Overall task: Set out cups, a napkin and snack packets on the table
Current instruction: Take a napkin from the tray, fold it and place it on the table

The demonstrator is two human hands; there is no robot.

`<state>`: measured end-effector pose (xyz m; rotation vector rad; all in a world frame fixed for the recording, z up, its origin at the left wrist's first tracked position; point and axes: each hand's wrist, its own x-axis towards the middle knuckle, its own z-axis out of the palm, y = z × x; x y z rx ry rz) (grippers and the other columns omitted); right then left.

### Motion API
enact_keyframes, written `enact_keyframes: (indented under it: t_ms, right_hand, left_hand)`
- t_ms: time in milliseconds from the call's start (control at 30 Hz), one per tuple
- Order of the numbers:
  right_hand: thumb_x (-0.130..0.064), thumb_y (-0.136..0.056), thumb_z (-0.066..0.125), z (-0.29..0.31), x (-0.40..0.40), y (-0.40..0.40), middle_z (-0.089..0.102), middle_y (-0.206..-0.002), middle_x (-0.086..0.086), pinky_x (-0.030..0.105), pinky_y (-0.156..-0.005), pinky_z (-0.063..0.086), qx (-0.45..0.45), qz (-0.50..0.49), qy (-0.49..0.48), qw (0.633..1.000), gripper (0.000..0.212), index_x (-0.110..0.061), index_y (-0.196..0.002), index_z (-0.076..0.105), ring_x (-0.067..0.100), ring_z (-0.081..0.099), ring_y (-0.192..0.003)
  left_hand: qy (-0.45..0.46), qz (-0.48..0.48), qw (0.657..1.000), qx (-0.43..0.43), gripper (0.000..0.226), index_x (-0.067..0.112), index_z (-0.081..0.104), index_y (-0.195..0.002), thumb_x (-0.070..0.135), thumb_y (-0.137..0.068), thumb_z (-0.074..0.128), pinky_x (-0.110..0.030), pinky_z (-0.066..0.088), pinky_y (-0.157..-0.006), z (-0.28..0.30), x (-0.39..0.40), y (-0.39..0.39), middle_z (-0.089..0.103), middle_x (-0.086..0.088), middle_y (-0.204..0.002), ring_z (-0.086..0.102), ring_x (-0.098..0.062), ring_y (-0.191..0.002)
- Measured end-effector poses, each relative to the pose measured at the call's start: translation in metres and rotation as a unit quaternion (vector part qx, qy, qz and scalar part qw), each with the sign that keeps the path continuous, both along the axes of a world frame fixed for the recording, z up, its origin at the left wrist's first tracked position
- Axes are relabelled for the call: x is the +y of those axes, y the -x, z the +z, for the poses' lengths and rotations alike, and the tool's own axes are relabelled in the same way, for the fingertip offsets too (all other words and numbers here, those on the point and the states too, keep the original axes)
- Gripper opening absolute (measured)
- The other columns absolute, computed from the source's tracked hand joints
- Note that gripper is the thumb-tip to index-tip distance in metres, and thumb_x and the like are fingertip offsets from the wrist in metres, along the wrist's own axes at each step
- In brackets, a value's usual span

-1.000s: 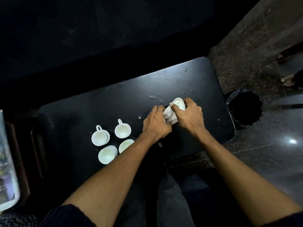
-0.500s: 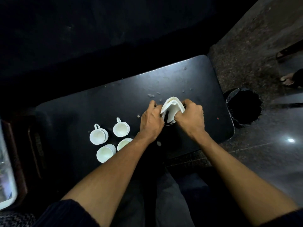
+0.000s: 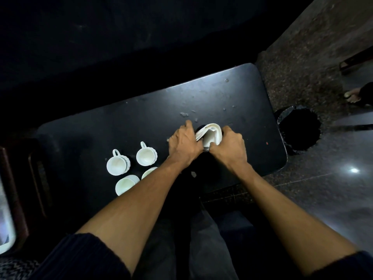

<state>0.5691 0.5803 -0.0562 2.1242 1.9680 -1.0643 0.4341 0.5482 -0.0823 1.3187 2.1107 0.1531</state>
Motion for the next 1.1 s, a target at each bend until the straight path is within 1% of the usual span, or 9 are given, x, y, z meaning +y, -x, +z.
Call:
enact_keyframes:
  t_ms: [167,267,433,633,700,800,933,1000,1100]
  right_hand:
    - [-0.033,-0.073,0.063,0.000,0.001,0.003,0.062,-0.072,0.000,0.034,-0.063,0.052,0.033,-0.023,-0.069,0.997,0.024,-0.019,-0.089,0.052,0.027,0.063,-0.068]
    - [-0.029,-0.073,0.064,-0.002,0.001,0.005,0.067,-0.077,0.003,0.036,-0.063,0.053,0.049,-0.023,-0.072,0.996,0.022,-0.020,-0.091,0.054,0.029,0.065,-0.070]
    - [-0.032,-0.074,0.063,-0.010,-0.001,0.007,0.067,-0.086,0.011,0.033,-0.064,0.045,0.007,0.004,-0.034,0.999,0.028,-0.015,-0.094,0.053,0.037,0.065,-0.080]
    - [-0.043,-0.072,0.065,-0.015,-0.005,0.007,0.058,-0.108,0.008,0.034,-0.070,0.037,-0.024,-0.006,-0.069,0.997,0.049,-0.017,-0.107,0.044,0.034,0.062,-0.093]
    - [-0.039,-0.075,0.065,-0.018,-0.001,0.005,0.061,-0.109,0.012,0.034,-0.071,0.039,-0.015,-0.030,-0.040,0.999,0.048,-0.014,-0.111,0.045,0.037,0.062,-0.097]
    - [-0.031,-0.074,0.064,-0.023,0.005,0.006,0.063,-0.101,0.013,0.037,-0.076,0.048,0.012,-0.056,0.025,0.998,0.049,-0.012,-0.116,0.048,0.040,0.063,-0.099]
    - [-0.027,-0.070,0.062,-0.025,0.010,0.009,0.065,-0.118,0.018,0.040,-0.086,0.055,0.043,-0.078,0.076,0.993,0.064,-0.013,-0.131,0.051,0.038,0.063,-0.106]
    - [-0.028,-0.068,0.059,-0.025,0.009,0.008,0.067,-0.115,0.015,0.047,-0.081,0.060,0.066,-0.112,0.085,0.988,0.057,-0.016,-0.124,0.059,0.037,0.067,-0.101]
    - [-0.030,-0.066,0.059,-0.026,0.004,0.011,0.070,-0.105,0.013,0.049,-0.075,0.061,0.075,-0.149,0.094,0.982,0.047,-0.017,-0.110,0.066,0.035,0.069,-0.093]
  left_hand:
    - [-0.085,0.010,0.996,-0.008,0.031,0.016,0.047,-0.100,0.039,-0.083,0.060,-0.041,0.046,-0.073,-0.002,-0.005,0.000,0.060,-0.004,-0.100,0.061,-0.031,-0.093]
    - [-0.103,0.005,0.995,-0.016,0.023,0.016,0.050,-0.095,0.035,-0.085,0.059,-0.039,0.043,-0.070,-0.004,-0.007,0.001,0.059,-0.004,-0.094,0.060,-0.030,-0.089]
    - [-0.074,0.013,0.997,-0.022,0.015,0.015,0.052,-0.089,0.027,-0.083,0.059,-0.041,0.046,-0.073,-0.005,-0.004,0.002,0.062,-0.005,-0.092,0.061,-0.032,-0.089]
    - [0.001,0.026,0.999,-0.023,0.045,0.017,0.046,-0.108,0.045,-0.079,0.066,-0.044,0.051,-0.083,-0.006,-0.007,0.005,0.064,-0.007,-0.105,0.064,-0.035,-0.098]
    - [0.032,0.027,0.999,-0.018,0.040,0.016,0.050,-0.106,0.043,-0.080,0.066,-0.045,0.052,-0.085,-0.006,-0.007,0.002,0.068,-0.012,-0.102,0.065,-0.039,-0.098]
    - [0.040,0.067,0.997,-0.022,0.023,0.013,0.057,-0.098,0.030,-0.083,0.060,-0.042,0.049,-0.077,-0.007,-0.006,-0.005,0.070,-0.018,-0.099,0.066,-0.043,-0.096]
    - [0.082,0.116,0.987,-0.072,0.028,0.011,0.057,-0.105,0.028,-0.084,0.063,-0.043,0.049,-0.080,-0.011,-0.003,-0.007,0.067,-0.019,-0.110,0.063,-0.042,-0.104]
    - [0.094,0.115,0.984,-0.094,0.032,0.011,0.057,-0.106,0.028,-0.082,0.068,-0.043,0.050,-0.081,-0.012,-0.004,-0.006,0.066,-0.018,-0.113,0.062,-0.041,-0.106]
    - [0.078,0.125,0.981,-0.124,0.032,0.014,0.062,-0.106,0.026,-0.077,0.069,-0.040,0.051,-0.081,-0.010,-0.006,-0.002,0.069,-0.016,-0.108,0.064,-0.040,-0.103]
